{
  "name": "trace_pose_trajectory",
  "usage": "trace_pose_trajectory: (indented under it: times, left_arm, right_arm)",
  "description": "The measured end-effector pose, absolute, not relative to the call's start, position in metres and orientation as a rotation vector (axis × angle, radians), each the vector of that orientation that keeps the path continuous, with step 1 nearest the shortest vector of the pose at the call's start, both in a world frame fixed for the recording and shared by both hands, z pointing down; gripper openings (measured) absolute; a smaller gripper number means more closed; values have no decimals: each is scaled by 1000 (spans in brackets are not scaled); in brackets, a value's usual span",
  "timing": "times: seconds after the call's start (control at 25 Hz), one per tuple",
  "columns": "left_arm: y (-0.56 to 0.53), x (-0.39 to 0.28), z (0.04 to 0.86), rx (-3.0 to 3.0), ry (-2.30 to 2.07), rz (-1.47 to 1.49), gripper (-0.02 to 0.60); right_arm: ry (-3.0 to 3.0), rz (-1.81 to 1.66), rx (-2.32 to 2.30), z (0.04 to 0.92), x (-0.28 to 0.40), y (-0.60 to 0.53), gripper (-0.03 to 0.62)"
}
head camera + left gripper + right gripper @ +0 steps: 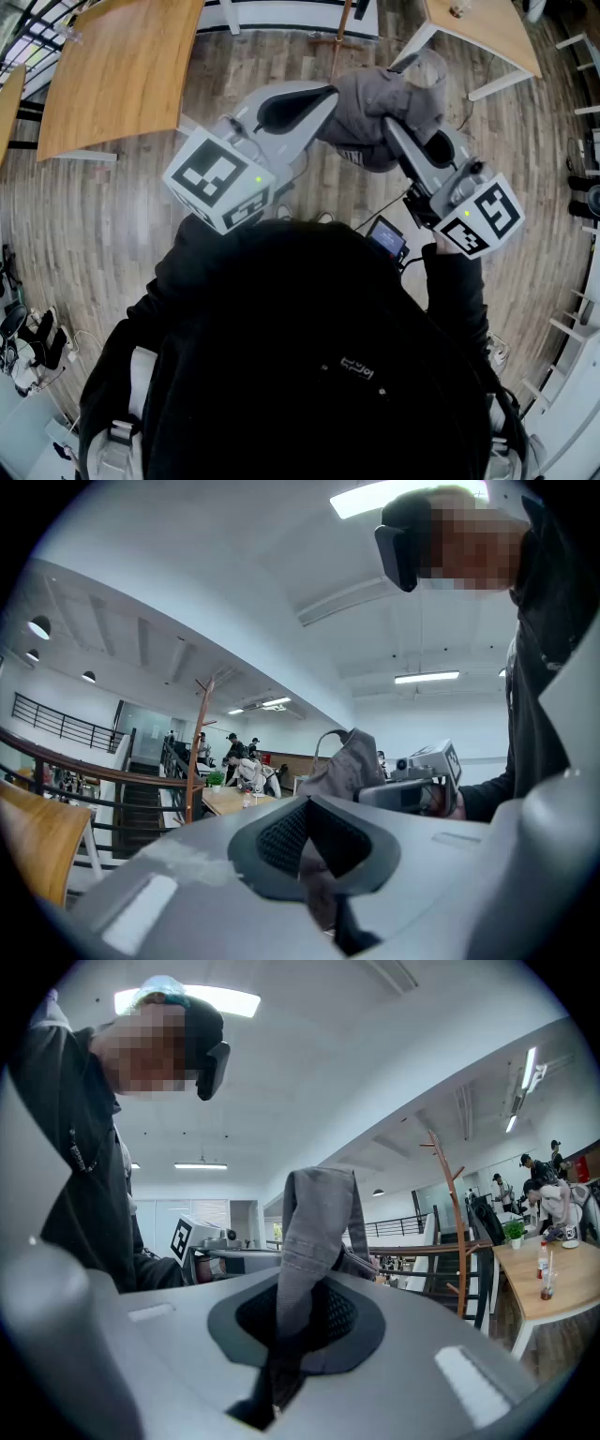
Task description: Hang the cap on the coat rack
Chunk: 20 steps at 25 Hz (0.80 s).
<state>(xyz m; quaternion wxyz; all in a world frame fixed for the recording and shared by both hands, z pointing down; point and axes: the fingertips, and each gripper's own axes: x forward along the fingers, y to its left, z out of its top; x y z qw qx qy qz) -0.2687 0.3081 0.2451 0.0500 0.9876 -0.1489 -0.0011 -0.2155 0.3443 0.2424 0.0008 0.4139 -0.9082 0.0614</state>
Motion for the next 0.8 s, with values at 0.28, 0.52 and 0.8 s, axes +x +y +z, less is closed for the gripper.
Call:
trace_pose_trajectory:
  times: [0.28,0.52,0.8]
  left_arm:
    - [307,-274,245,3008,-470,-10,2]
    - [301,-277,256,2993,-482,-2,3]
    - [309,-265,254,2989,-475,3,3]
  right_arm:
    - [-2854,189,1309,241,-215,343,29]
    - [-2862,210,1319,249,-212,342,29]
    - [-2895,230,1302,249,-203,349,29]
